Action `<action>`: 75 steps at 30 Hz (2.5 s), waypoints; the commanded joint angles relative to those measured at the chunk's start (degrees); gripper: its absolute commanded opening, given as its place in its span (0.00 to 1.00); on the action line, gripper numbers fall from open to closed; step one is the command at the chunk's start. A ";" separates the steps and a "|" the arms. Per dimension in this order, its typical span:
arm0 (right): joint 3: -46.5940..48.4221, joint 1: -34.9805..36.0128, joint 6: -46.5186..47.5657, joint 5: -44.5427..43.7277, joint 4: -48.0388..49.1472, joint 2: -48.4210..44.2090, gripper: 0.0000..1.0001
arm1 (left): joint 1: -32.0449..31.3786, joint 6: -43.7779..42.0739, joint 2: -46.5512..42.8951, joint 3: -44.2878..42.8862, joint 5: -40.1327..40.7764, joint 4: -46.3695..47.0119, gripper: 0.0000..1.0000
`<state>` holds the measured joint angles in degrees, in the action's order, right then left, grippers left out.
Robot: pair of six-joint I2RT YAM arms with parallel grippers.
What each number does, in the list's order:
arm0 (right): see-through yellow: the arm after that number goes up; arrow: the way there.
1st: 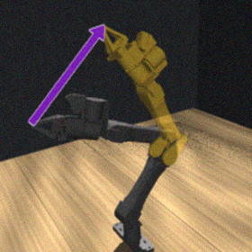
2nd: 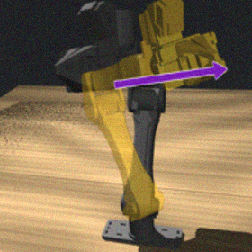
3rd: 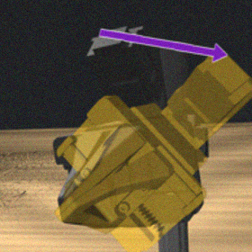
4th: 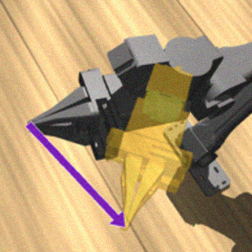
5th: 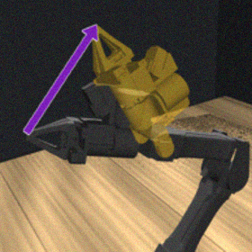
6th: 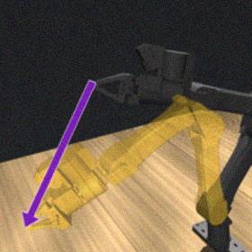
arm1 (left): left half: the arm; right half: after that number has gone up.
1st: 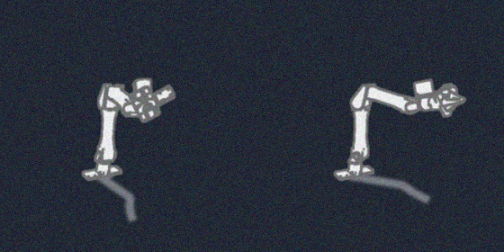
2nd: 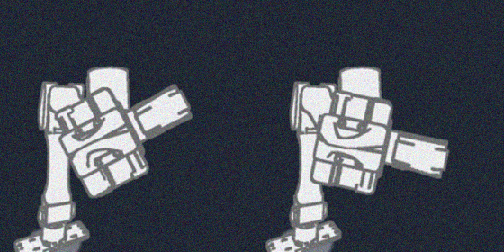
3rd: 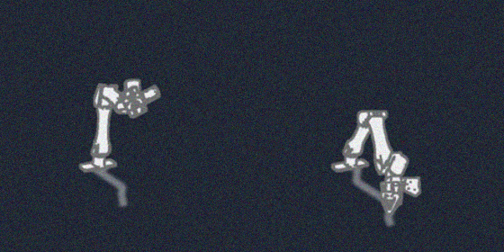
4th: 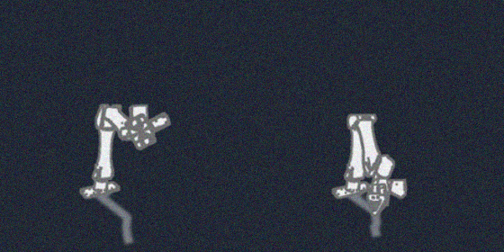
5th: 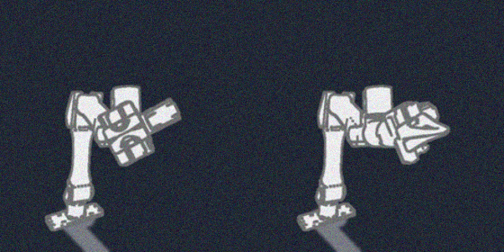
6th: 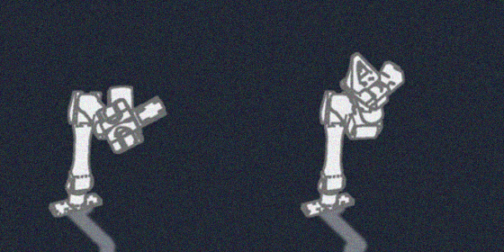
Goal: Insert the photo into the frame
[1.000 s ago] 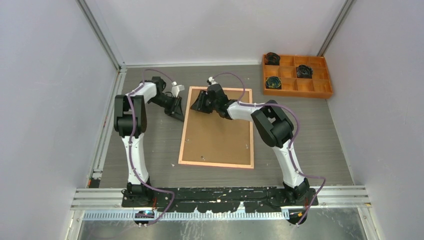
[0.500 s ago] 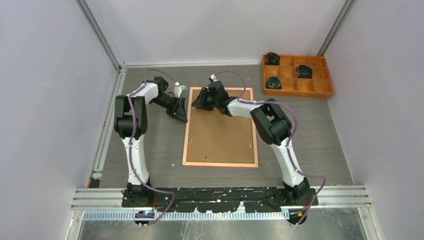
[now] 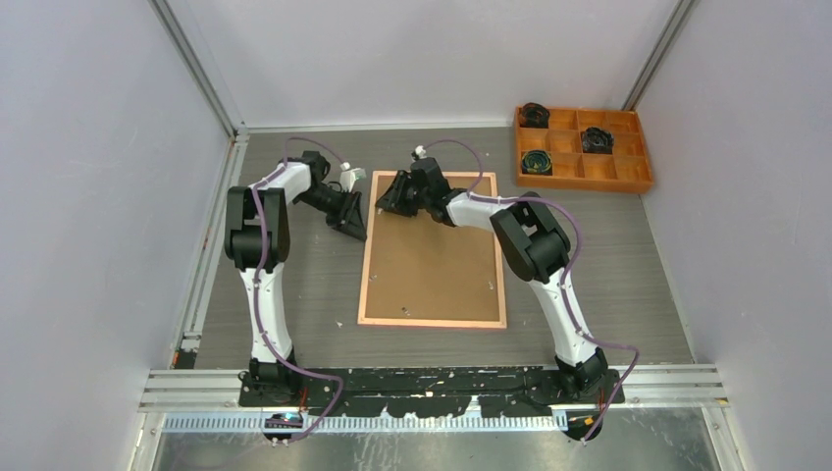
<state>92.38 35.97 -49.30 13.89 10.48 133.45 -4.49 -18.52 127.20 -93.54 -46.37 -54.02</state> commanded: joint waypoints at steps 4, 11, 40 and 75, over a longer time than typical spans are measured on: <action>1.64 -0.10 -2.23 1.82 1.01 2.02 0.36 | -0.55 -0.52 1.39 -1.48 2.95 1.90 0.26; 2.75 -0.08 -4.31 3.53 2.02 3.32 0.35 | -1.11 -0.81 1.38 -1.39 3.73 1.99 0.25; -4.46 -1.70 -3.91 2.59 4.33 -2.68 0.34 | -1.22 -1.62 0.32 -1.11 3.98 1.65 0.24; -2.42 0.93 -4.58 -3.51 2.57 -0.30 0.31 | -3.02 1.73 4.18 -5.39 8.04 -0.65 0.21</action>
<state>89.47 36.71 -55.77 15.81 14.55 133.53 -6.74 -15.33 129.69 -98.63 -43.97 -57.76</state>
